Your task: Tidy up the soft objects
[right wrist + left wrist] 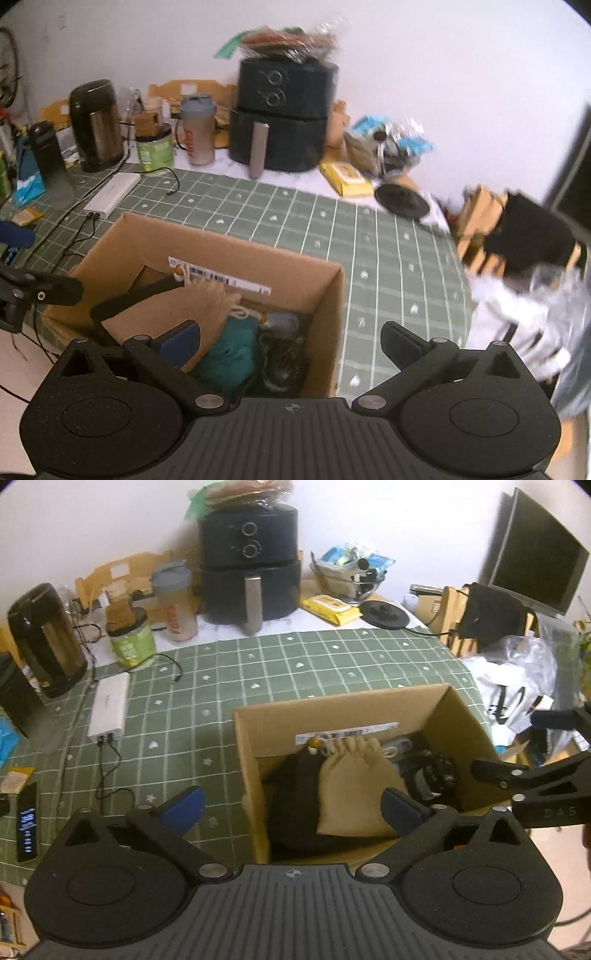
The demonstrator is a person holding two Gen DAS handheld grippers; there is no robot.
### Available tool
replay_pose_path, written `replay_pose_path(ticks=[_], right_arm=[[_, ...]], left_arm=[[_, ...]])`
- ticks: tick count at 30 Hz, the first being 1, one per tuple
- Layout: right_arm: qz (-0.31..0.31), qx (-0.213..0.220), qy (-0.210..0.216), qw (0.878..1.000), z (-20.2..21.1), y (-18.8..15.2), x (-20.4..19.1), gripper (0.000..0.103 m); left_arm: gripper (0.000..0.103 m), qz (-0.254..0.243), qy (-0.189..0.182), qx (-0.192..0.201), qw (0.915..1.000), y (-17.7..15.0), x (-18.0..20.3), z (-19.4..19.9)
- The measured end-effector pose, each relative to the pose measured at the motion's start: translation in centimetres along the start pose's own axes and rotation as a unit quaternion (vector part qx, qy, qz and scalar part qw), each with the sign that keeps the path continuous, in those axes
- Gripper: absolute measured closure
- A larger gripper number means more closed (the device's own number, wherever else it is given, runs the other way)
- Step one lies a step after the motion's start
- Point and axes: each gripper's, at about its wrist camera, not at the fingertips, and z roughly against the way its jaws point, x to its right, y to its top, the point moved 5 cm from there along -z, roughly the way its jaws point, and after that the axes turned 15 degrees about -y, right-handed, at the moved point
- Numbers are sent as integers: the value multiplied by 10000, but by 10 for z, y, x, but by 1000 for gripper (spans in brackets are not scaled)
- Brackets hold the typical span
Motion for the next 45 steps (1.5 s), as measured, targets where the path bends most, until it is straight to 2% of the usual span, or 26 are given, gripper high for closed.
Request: replay_pose_path(ticks=[5, 9, 11, 15, 20, 29, 45], right_arm=[[-430, -687, 76, 9967, -3, -3, -4, 0], [-665, -1278, 169, 9894, -7, -10, -5, 0], [-676, -1469, 146, 9867, -7, -14, -8, 0], [-481, -1678, 6, 9846, -5, -19, -14, 0], [-211, -1954, -94, 9804, -4, -30, -21, 0], [44, -2209, -154, 9752, -2, -46, -27, 0], [74, -2310, -251, 9726, -1, -53, -20, 0]], left_arm=[[0, 17, 303, -132, 9995, -2, -8, 1], [0, 310, 113, -273, 9991, -6, -16, 1], [0, 385, 90, -387, 9985, -9, -19, 0], [0, 232, 258, -676, 9971, -17, -17, -4], [0, 485, 55, -991, 9939, -29, -18, -7], [0, 750, 68, -1231, 9895, -40, -17, -6], [0, 655, 31, -1410, 9878, -45, -10, -8]])
